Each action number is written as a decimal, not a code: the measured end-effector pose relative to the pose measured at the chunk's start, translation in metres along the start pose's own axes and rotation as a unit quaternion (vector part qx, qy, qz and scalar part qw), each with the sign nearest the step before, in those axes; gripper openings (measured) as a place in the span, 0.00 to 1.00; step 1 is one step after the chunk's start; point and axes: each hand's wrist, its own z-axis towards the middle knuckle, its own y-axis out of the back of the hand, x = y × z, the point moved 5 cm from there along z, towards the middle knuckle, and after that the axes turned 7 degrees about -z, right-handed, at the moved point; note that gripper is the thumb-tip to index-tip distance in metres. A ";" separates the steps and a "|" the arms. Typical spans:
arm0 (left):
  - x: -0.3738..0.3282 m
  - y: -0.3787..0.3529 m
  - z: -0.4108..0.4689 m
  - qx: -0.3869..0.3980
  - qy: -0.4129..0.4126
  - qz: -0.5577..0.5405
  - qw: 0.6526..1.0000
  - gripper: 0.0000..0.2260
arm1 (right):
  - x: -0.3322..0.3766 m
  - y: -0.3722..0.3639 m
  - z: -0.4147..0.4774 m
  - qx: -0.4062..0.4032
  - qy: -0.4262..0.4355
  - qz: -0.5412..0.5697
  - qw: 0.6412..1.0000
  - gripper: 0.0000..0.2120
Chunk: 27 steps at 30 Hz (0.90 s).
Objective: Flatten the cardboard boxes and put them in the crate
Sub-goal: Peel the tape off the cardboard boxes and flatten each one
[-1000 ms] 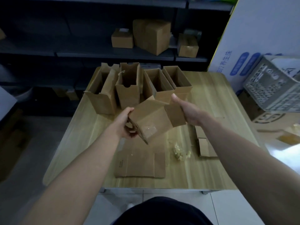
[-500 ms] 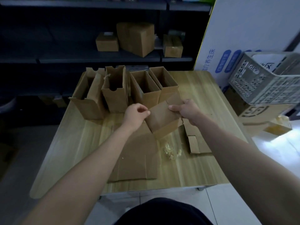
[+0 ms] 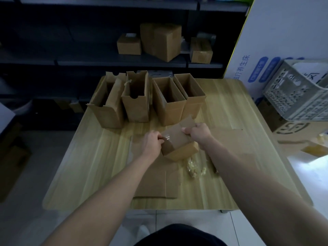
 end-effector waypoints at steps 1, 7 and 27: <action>0.003 0.000 0.002 0.002 0.004 -0.008 1.000 0.07 | 0.001 -0.003 0.003 0.004 0.000 0.005 1.000 0.09; 0.014 0.002 0.012 -0.007 0.006 -0.003 1.000 0.04 | 0.002 -0.015 0.019 0.022 -0.029 0.043 0.998 0.08; 0.001 -0.019 0.011 -0.031 -0.130 -0.019 0.991 0.07 | -0.008 0.009 0.016 -0.012 -0.045 0.039 0.998 0.18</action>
